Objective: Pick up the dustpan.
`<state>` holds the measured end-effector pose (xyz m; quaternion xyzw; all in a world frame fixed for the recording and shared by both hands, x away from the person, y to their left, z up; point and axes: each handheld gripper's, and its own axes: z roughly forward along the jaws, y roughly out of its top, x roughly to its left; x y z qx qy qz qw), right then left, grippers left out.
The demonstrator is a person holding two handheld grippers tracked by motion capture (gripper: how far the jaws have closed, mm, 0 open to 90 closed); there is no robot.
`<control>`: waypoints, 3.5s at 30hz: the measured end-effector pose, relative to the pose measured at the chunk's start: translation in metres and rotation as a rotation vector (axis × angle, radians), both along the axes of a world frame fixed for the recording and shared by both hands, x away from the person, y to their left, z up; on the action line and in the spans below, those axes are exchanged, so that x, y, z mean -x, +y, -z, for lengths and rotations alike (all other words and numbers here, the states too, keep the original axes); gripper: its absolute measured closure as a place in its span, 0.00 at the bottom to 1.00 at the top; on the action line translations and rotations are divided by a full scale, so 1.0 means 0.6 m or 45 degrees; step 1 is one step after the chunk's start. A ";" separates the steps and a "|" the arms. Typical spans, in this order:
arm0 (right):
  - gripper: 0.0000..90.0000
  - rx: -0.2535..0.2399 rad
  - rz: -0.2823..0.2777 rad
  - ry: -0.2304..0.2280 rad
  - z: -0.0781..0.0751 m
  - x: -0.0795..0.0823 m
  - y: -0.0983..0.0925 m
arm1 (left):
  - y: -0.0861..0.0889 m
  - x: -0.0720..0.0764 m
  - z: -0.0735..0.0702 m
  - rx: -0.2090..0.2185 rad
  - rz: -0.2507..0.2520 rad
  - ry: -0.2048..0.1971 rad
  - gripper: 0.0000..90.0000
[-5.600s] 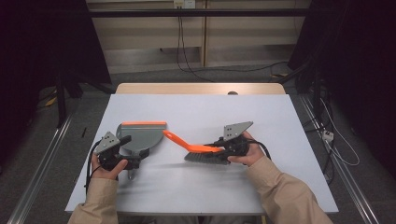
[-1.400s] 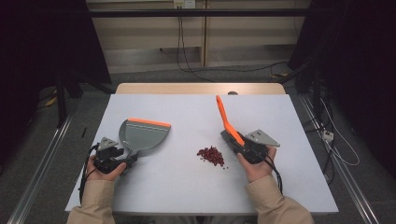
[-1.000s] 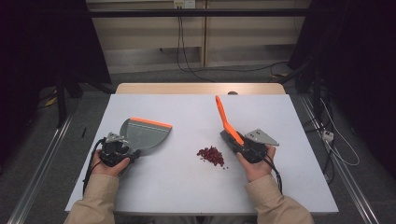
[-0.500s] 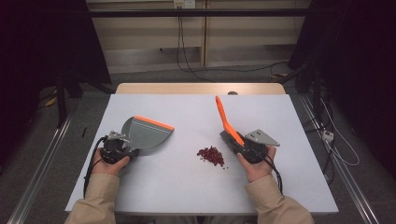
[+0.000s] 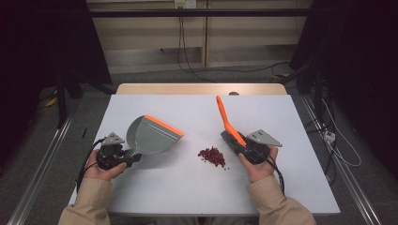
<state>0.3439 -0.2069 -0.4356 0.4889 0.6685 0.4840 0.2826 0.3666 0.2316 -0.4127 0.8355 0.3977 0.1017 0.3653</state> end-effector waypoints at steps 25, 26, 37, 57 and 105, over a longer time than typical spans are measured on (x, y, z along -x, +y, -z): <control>0.79 -0.003 -0.011 0.011 0.003 -0.003 0.002 | -0.064 0.071 0.010 -0.107 0.454 0.025 0.70; 0.79 -0.007 -0.012 0.011 0.003 -0.003 0.002 | -0.066 0.072 0.011 -0.102 0.455 0.027 0.70; 0.79 0.038 -0.030 0.029 0.014 -0.006 0.010 | -0.082 0.074 0.022 -0.081 0.541 0.088 0.70; 0.71 0.156 -0.082 0.158 -0.002 -0.016 0.020 | -0.095 0.071 0.028 -0.070 0.576 0.117 0.70; 0.79 0.215 -0.047 0.196 -0.004 0.006 0.076 | -0.146 0.061 0.036 -0.070 0.616 0.197 0.70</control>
